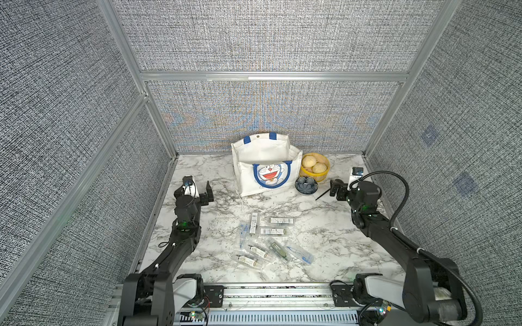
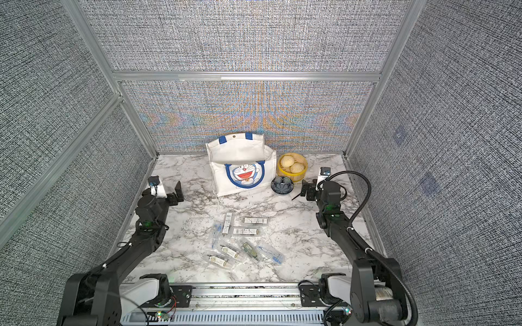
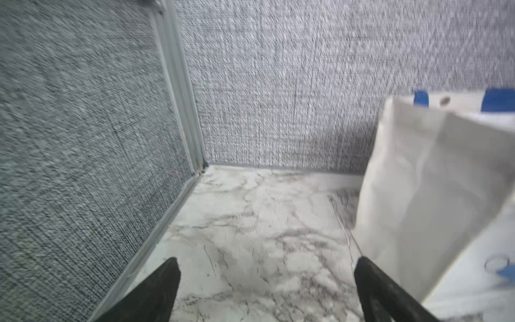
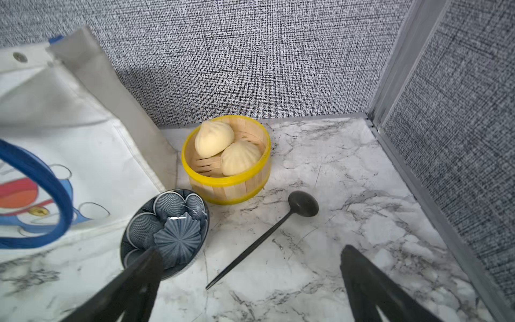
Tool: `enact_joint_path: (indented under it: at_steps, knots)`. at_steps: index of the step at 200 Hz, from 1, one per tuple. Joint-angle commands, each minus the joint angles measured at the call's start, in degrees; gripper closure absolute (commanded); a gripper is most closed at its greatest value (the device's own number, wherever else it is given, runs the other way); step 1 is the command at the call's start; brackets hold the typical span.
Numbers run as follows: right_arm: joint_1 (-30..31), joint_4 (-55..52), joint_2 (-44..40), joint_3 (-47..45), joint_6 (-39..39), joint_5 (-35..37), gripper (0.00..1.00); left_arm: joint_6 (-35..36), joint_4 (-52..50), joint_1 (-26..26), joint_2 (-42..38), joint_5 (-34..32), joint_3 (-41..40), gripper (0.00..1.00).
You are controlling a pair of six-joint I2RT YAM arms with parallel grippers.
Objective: Put the compass set into the canvas bag
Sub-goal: Pick up the compass set at the center of the board.
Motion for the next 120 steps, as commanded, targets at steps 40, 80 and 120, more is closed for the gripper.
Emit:
enact_joint_path:
  at_steps: [40,80,120]
  knots:
    - [10.39,-43.11,0.79,11.58,10.34,0.87,0.07,-11.86,-30.46,-6.06,0.62,11.5,8.98,0.21]
    - [20.67,-57.64,3.5,16.72,8.51,0.24,0.08,-12.95,-37.97,-14.8,1.32,21.03,13.62,0.25]
    - [29.28,-61.19,3.61,15.36,8.52,-4.46,0.09,-9.17,-41.69,-17.68,0.8,33.46,17.1,0.25]
